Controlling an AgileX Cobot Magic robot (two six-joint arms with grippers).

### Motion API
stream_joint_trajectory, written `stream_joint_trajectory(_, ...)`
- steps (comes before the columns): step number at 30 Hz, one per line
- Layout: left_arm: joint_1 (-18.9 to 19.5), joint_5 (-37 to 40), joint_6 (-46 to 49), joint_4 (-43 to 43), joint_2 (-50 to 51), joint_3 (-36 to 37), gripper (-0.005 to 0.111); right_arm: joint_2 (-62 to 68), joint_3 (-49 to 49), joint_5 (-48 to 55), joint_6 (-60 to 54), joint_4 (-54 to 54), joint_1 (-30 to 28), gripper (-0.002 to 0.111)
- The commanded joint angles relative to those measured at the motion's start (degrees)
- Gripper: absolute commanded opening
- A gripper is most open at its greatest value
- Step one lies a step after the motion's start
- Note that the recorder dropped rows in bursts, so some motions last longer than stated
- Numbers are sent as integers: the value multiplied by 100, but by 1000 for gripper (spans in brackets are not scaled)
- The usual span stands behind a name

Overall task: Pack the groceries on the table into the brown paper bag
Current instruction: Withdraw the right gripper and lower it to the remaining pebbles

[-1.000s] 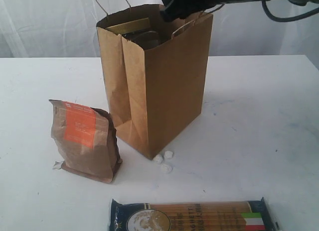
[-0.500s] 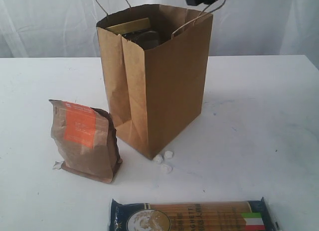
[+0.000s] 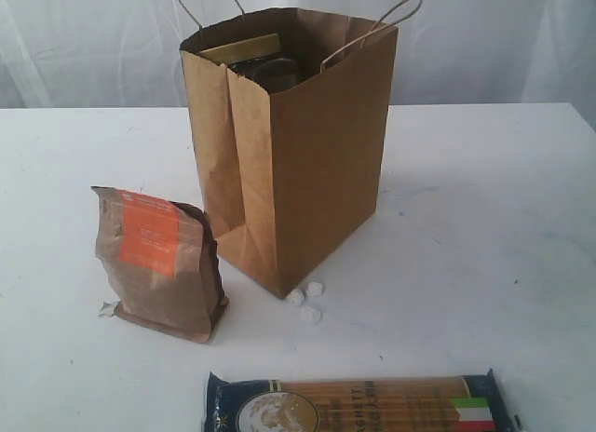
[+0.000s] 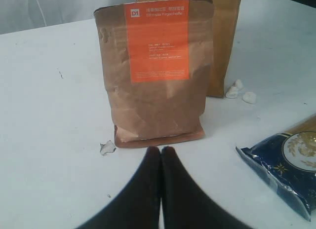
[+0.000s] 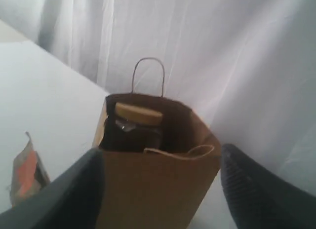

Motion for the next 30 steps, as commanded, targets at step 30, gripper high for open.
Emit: stream_joint_trajectory(30, 26, 5, 0, -29, -30, 15, 0, 4973, 677, -88, 146, 409, 180, 52)
